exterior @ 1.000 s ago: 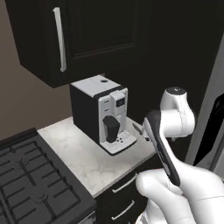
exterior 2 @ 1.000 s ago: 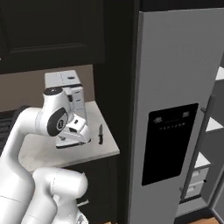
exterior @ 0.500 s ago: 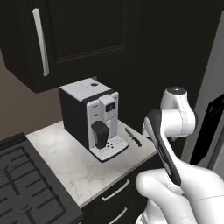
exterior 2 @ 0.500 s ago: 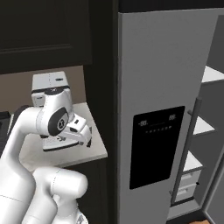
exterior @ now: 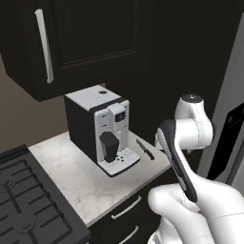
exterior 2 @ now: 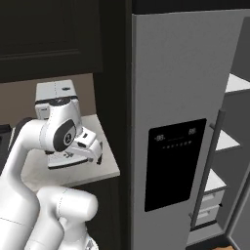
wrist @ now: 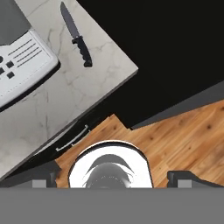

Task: Retrieve the butter from the fridge and place it on a plate on the dining table. Then retrieve the butter knife by the fridge and place it near the plate.

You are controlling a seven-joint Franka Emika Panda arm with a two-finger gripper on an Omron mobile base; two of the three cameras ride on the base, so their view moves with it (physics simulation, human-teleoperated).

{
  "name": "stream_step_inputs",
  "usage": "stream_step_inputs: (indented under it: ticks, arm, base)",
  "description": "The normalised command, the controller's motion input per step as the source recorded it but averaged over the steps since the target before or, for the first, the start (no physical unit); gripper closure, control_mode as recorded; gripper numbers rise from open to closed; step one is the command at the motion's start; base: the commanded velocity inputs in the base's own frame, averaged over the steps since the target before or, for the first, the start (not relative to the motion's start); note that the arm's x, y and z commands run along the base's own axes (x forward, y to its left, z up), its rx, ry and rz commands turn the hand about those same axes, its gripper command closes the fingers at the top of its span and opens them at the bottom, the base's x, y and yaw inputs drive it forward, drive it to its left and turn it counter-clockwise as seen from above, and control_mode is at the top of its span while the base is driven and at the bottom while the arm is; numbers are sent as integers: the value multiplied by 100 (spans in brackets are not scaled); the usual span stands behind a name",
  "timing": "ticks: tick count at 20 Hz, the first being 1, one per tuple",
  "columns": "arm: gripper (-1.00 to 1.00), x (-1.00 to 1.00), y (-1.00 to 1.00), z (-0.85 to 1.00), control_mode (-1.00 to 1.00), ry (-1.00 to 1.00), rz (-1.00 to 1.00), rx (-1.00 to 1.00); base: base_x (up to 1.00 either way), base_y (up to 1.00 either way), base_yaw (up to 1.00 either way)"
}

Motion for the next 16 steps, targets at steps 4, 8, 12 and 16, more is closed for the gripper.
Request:
stream_step_inputs:
  ticks: [4, 8, 12, 16]
  arm:
    - [-100, 11, 0, 0, -100, 0, 0, 0]
    - [-100, 28, 8, -16, -100, 0, 0, 1]
    - [-100, 22, 9, -25, -100, 0, 7, 0]
    - [-100, 38, 0, -29, -100, 0, 10, 0]
  base:
    - [11, 0, 0]
    - [0, 0, 0]
    - [0, 0, 0]
    - [0, 0, 0]
